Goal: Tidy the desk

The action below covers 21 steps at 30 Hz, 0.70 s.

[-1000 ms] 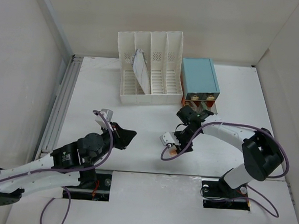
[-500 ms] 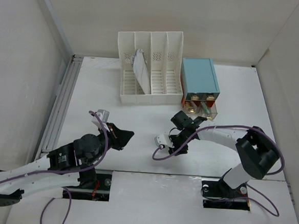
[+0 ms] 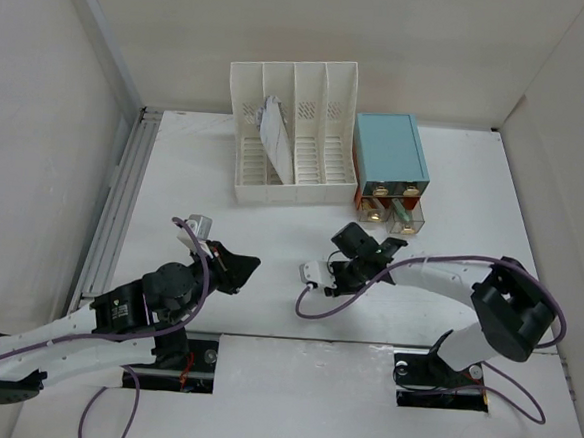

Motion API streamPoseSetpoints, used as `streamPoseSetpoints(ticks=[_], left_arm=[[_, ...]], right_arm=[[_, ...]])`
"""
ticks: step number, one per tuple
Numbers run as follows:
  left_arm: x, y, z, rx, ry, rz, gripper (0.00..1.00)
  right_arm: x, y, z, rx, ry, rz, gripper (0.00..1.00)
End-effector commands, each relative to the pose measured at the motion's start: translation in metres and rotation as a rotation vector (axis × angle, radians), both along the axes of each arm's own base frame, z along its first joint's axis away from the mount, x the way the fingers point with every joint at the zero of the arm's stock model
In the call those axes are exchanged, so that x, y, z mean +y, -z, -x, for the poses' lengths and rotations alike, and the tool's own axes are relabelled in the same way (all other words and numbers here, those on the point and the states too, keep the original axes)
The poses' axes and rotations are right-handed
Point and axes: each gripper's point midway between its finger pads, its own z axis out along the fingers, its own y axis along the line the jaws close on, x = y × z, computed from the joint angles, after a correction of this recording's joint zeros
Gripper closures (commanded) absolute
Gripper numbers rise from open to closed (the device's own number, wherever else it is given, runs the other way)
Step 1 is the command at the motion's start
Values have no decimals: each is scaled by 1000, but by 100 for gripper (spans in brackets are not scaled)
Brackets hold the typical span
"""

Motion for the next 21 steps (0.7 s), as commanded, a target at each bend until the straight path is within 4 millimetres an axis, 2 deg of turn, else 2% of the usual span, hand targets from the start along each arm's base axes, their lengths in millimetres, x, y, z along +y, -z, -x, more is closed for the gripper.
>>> streamPoseSetpoints(ticks=[1, 5, 6, 7, 9, 11, 13, 14, 15, 16, 17, 21], left_arm=[[3, -20, -1, -23, -12, 53, 100], [2, -22, -1, -28, -10, 46, 100], [1, -21, -2, -25, -10, 37, 100], [1, -21, -2, -25, -10, 37, 100], [0, -19, -2, -22, -10, 29, 100], [0, -23, -2, -25, -10, 37, 100], [0, -25, -2, -28, -10, 46, 100], [0, -25, -2, -28, -10, 46, 100], [0, -25, -2, -28, -10, 46, 100], [-1, -22, -3, -28, -10, 44, 100], [-3, -24, -2, -29, -1, 54, 100], [-6, -22, -3, -25, -1, 44, 100]], right_arm=[[13, -22, -18, -82, 62, -64, 78], [31, -62, -39, -142, 165, -186, 79], [32, -79, -50, -183, 207, -229, 79], [28, -92, -69, -249, 276, -257, 79], [19, -115, -90, -324, 371, -311, 81], [-6, -130, -119, -406, 487, -340, 82], [-25, -149, -135, -445, 589, -389, 82], [-44, -161, -152, -479, 661, -411, 82], [-53, -160, -156, -474, 695, -414, 82], [-61, -173, -163, -492, 737, -445, 82], [-78, -172, -171, -494, 789, -443, 82], [-105, -173, -187, -492, 868, -472, 82]])
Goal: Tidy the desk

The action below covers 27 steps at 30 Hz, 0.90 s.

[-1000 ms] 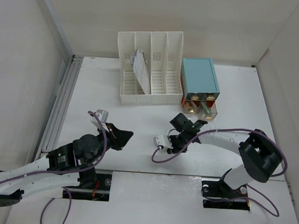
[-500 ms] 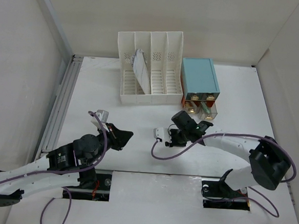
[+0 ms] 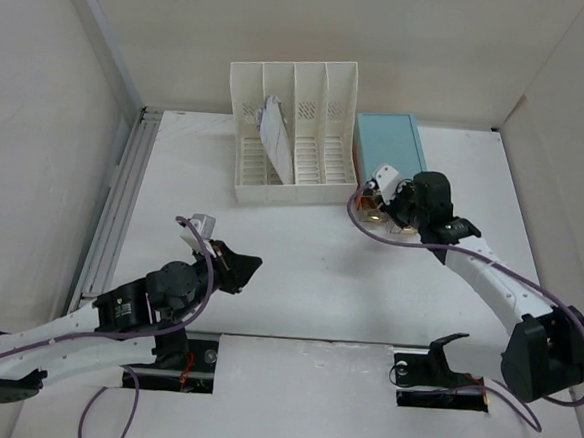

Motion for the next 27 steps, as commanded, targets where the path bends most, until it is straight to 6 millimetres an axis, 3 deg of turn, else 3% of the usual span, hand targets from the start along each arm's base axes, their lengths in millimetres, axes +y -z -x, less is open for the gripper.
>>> streamPoseSetpoints(ticks=[1, 11, 27], left_arm=[[-4, -23, -2, -30, -2, 55, 100], [-7, -23, -2, -33, 9, 47, 100], [-7, -23, -2, -27, 7, 55, 100]], right_arm=[[-6, -28, -22, -71, 45, -98, 82], [-40, 0, -52, 2, 117, -144, 82], [-40, -5, -67, -48, 69, -112, 81]])
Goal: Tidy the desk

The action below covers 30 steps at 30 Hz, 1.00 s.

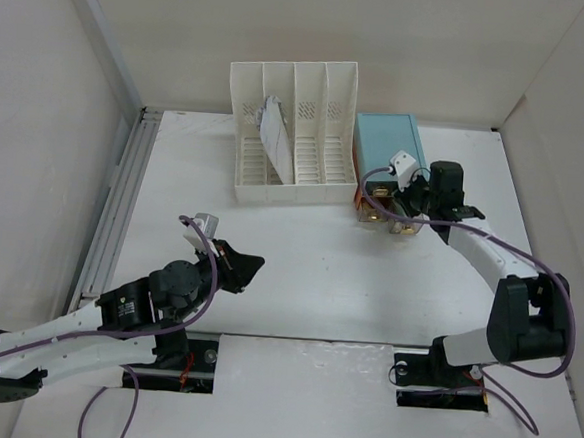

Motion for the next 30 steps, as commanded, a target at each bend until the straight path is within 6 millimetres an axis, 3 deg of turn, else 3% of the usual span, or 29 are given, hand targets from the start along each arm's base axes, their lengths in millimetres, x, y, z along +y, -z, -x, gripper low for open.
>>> streamPoseSetpoints(ticks=[1, 15, 19, 24, 25, 28, 30], left_arm=[[-1, -23, 0, -29, 3, 58, 100], [-1, -21, 0, -26, 3, 49, 100], [-1, -21, 0, -26, 3, 49, 100], [-1, -21, 0, -26, 3, 49, 100], [-1, -21, 0, -26, 3, 49, 100], [0, -25, 0, -29, 3, 58, 100], [0, -25, 0, -29, 3, 58, 100]], right_arm=[[1, -34, -23, -119, -9, -14, 81], [-2, -21, -35, -117, -23, 43, 69], [-4, -17, -33, -109, -15, 49, 54], [-5, -21, -30, -119, -15, 48, 48], [-5, -21, -28, -121, -15, 48, 49], [1, -32, -19, -146, -46, 24, 84], [0, -34, -11, -143, -73, 24, 94]])
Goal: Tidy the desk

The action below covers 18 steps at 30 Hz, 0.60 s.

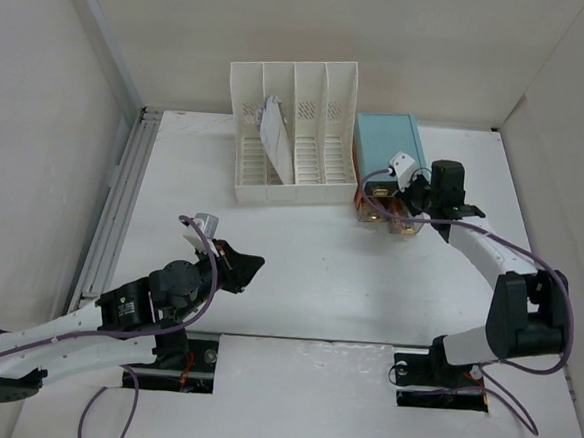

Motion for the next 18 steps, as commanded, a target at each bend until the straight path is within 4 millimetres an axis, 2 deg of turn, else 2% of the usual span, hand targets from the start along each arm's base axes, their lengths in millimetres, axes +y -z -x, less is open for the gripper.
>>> streamPoseSetpoints(ticks=[1, 2, 3, 4, 5, 6, 7, 9, 10, 11, 12, 15, 18], left_arm=[[0, -25, 0, -29, 3, 58, 100], [0, -25, 0, -29, 3, 58, 100], [0, -25, 0, -29, 3, 58, 100], [0, -25, 0, -29, 3, 58, 100], [0, -25, 0, -29, 3, 58, 100], [-1, -21, 0, -26, 3, 50, 100], [-1, -24, -1, -36, 4, 54, 100], [-4, -23, 0, -36, 13, 59, 100], [-6, -23, -1, -36, 13, 60, 100], [-10, -24, 0, -36, 24, 65, 100], [-10, -20, 0, -33, 24, 57, 100], [-16, -20, 0, -36, 44, 54, 100], [-21, -16, -1, -32, 44, 44, 100]], right_arm=[[7, -47, 3, -136, -92, -44, 94], [8, -46, 9, -126, -133, -36, 96], [11, -31, 25, -46, -189, -18, 99], [10, -37, 29, -76, -290, 62, 100], [16, -31, 39, -43, -367, 72, 100], [11, -14, 57, 52, -402, 91, 100], [9, -13, 59, 46, -474, 156, 100], [1, 10, 70, 154, -538, 206, 100], [-4, 24, 89, 258, -577, 223, 100], [-7, 24, 88, 267, -618, 262, 100], [-14, 37, 91, 329, -629, 275, 100], [-24, 49, 94, 387, -620, 283, 100], [-34, 49, 75, 365, -515, 295, 100]])
